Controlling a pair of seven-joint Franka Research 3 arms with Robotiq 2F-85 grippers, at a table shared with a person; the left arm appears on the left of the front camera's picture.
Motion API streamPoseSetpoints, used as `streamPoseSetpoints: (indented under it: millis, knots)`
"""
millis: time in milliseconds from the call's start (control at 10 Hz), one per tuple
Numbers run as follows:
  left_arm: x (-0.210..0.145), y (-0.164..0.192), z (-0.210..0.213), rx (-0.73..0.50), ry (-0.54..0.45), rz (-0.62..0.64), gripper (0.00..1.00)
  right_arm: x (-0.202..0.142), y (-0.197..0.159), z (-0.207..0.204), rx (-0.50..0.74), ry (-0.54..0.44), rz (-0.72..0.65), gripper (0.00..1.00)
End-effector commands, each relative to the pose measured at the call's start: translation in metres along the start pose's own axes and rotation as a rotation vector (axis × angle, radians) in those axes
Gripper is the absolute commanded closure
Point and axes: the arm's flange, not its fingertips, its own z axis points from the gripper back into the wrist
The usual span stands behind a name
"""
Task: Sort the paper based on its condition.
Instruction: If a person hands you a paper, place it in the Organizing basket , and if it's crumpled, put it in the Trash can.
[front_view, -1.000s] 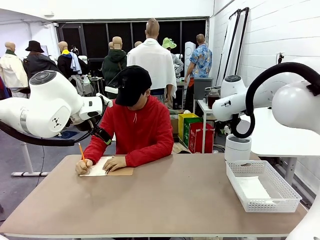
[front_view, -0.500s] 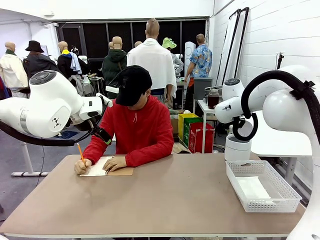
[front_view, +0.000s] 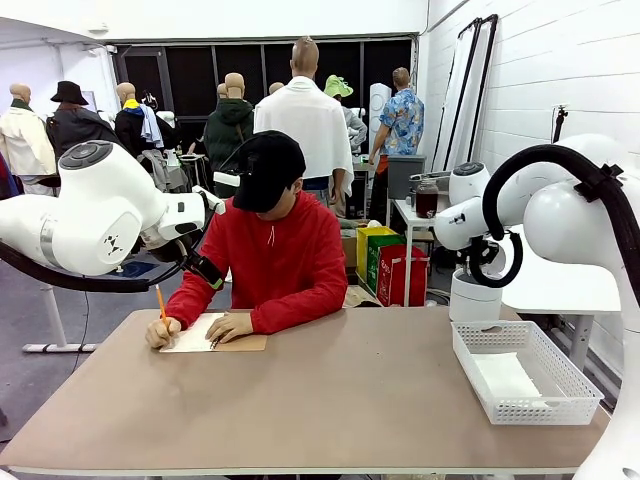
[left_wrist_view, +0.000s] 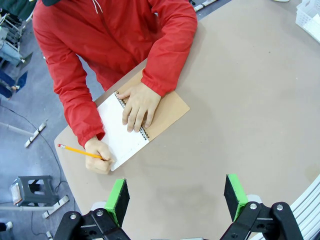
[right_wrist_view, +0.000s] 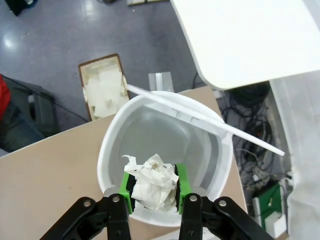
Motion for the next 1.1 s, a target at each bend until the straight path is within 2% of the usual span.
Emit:
streamPoseSetpoints:
  millis: [0,300,400,600,700,1000]
  knots:
    - [0.0,0.0,0.0,0.001,0.0,-0.001,0.0,0.011,0.004,-0.007,-0.033,0.0,-0.052,0.62]
    - [0.0,0.0,0.0,0.001,0.0,-0.001,0.0,0.016,0.0,-0.014,-0.03,-0.004,-0.082,0.62]
    - [0.0,0.0,0.0,0.001,0.0,-0.001,0.0,0.017,-0.003,-0.016,-0.021,0.003,-0.095,0.51]
    - [0.0,0.0,0.0,0.001,0.0,-0.001,0.0,0.018,-0.006,-0.016,-0.01,0.017,-0.108,0.11]
    - [0.0,0.0,0.0,0.001,0.0,-0.001,0.0,0.017,-0.007,-0.014,-0.01,0.016,-0.108,0.0]
    - [0.0,0.0,0.0,0.001,0.0,-0.001,0.0,0.014,-0.009,-0.004,0.008,0.015,-0.112,0.0]
